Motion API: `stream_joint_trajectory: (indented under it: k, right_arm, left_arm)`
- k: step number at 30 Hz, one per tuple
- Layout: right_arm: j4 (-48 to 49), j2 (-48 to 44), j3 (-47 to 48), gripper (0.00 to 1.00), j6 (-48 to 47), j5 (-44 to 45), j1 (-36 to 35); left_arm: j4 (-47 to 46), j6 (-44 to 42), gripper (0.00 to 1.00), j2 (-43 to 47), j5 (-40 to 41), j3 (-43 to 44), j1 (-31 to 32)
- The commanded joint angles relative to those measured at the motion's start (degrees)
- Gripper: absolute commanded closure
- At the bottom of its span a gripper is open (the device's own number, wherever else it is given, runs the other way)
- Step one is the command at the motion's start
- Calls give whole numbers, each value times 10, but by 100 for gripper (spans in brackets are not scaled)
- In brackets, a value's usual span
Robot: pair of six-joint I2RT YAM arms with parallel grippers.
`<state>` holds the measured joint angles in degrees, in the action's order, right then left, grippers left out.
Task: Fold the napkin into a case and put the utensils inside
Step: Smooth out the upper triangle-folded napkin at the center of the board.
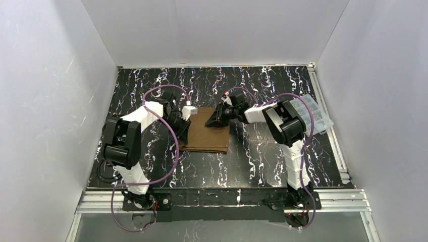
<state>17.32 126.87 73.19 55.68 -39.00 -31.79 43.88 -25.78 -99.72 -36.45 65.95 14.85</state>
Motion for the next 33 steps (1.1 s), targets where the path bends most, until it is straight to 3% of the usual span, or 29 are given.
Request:
stream_joint_trajectory:
  k: [1, 12, 19, 23, 24, 25, 26, 27, 29, 33]
  right_arm:
    - [-6, -8, -1, 70, -18, -3, 7]
    - [-33, -74, 36, 59, -33, -15, 24]
    - [-238, -201, 63, 43, -261, 80, 25]
    - [-372, -287, 74, 28, -443, 233, -5]
    - [-369, -315, 59, 23, -484, 258, -16]
    - [-347, -343, 36, 17, -508, 261, -21]
    - [-315, -374, 0, 5, -518, 255, -22]
    - [-287, -406, -22, 2, -521, 276, -21]
    - [-256, -438, -51, 1, -500, 327, -17]
    - [-244, -454, -61, 1, -519, 258, -3]
  left_arm:
    - [-13, -41, 88, 1, 47, -28, 5]
    - [-61, -60, 88, 34, 124, -62, 26]
    - [-4, -69, 83, 130, 151, 19, 26]
    - [36, -91, 81, 182, 195, 91, 22]
    - [34, -94, 77, 196, 197, 101, 12]
    - [11, -71, 59, 209, 207, 102, -1]
    - [-14, -52, 32, 220, 229, 94, -9]
    - [-27, -62, 20, 225, 224, 83, -20]
    - [-6, -102, 12, 214, 199, 77, -26]
    - [88, -175, 10, 188, 104, 85, -26]
